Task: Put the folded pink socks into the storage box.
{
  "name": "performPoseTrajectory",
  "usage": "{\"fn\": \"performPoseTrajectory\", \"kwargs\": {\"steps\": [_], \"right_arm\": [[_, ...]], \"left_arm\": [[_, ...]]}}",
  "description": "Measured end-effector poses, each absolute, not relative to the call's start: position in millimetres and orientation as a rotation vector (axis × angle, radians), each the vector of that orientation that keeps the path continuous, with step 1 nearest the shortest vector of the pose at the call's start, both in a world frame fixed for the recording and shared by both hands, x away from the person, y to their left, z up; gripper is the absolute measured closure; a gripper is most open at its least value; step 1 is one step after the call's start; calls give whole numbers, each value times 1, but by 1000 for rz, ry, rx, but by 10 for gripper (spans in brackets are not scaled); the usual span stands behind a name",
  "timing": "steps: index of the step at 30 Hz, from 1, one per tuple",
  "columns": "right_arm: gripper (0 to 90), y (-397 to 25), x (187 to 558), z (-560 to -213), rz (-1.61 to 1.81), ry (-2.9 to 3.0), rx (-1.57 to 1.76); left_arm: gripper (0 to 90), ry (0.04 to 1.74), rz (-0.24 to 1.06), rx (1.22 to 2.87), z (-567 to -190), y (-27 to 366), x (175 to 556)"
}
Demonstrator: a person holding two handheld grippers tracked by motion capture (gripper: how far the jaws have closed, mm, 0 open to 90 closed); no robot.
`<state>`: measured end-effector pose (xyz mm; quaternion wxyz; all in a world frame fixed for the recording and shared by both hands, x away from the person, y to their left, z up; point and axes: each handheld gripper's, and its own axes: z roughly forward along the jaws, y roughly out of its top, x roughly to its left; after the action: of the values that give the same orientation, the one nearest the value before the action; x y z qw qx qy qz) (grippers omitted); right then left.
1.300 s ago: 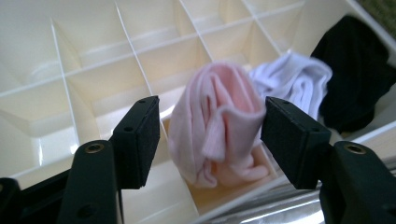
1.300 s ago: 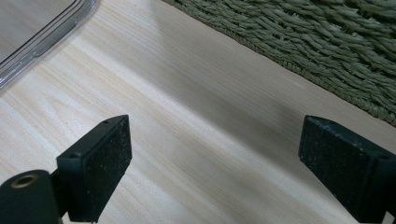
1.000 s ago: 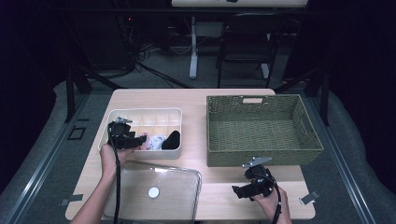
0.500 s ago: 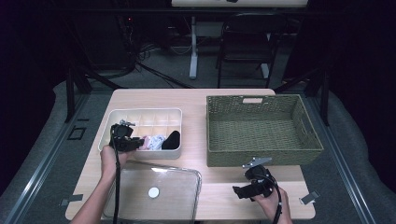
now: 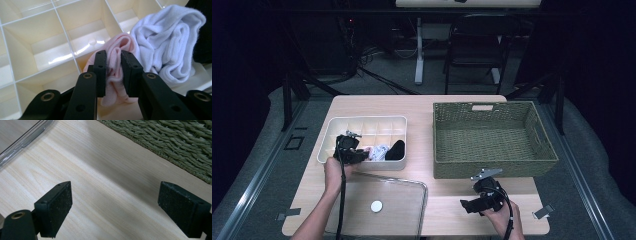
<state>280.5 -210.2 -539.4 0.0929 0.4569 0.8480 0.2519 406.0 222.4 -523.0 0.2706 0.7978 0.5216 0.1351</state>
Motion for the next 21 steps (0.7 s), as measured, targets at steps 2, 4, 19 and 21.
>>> {"fn": "performPoseTrajectory", "kwargs": {"steps": [2,4,19,21], "right_arm": [[117,-211,280,-539,756,2509,1365],[117,-212,281,-538,753,2514,1359],[118,-213,279,-539,806,2500,1394],[119,-213,278,-538,807,2503,1394]], "left_arm": [[688,1409,364,2135,-522,223,406],[602,1418,361,2126,-520,226,406],[127,1287,419,2037,-481,241,373],[65,1279,421,2012,-479,245,367]]}}
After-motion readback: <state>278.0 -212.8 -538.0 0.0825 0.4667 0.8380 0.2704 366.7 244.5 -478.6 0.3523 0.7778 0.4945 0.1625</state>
